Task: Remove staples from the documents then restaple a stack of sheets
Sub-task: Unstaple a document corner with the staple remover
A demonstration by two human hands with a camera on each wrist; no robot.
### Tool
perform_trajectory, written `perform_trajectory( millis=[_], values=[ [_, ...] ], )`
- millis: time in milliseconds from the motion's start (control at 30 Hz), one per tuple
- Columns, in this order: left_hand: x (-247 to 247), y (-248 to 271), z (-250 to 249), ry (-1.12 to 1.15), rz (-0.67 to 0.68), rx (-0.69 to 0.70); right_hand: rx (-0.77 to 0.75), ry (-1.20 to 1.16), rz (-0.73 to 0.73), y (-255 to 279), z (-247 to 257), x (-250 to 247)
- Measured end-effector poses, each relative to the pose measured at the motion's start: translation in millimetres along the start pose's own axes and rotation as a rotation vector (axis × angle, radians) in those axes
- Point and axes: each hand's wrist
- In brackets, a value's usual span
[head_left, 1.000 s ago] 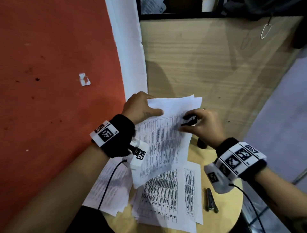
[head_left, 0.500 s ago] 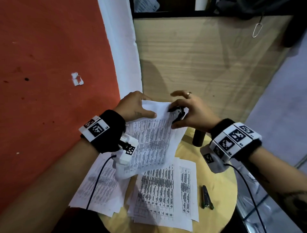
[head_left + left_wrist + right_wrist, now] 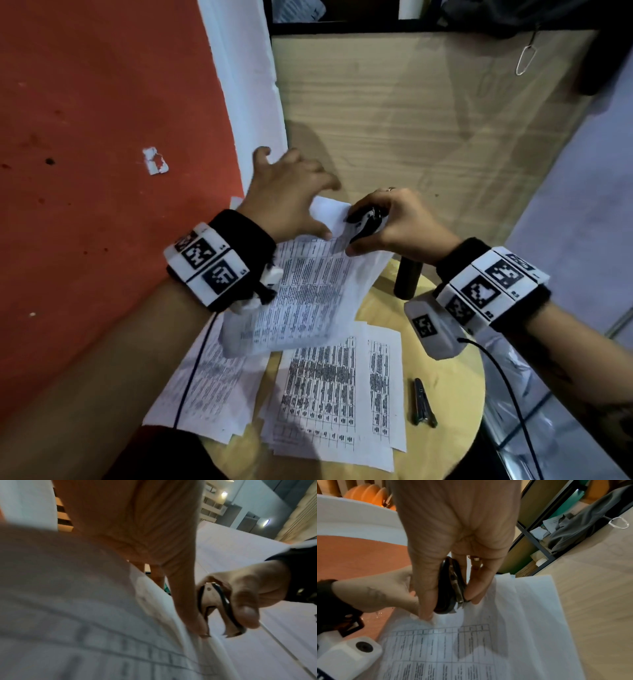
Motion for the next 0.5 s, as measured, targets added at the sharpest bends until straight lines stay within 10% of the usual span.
perform_trajectory(
  millis=[233, 500],
  values=[
    [5, -8, 1, 0.413, 0.148, 0.0, -0.041, -0.143, -0.031, 8, -7, 2],
    [6, -6, 5, 0.859, 0.305, -0.074, -0.435, 0.026, -0.297, 28, -17, 7]
  ],
)
Point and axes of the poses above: each hand's wrist, its own y-axis away from the middle knuckle, its own x-axis out of the palm, z = x × y, and after that the axes turned 2 degrees about -y, right-handed
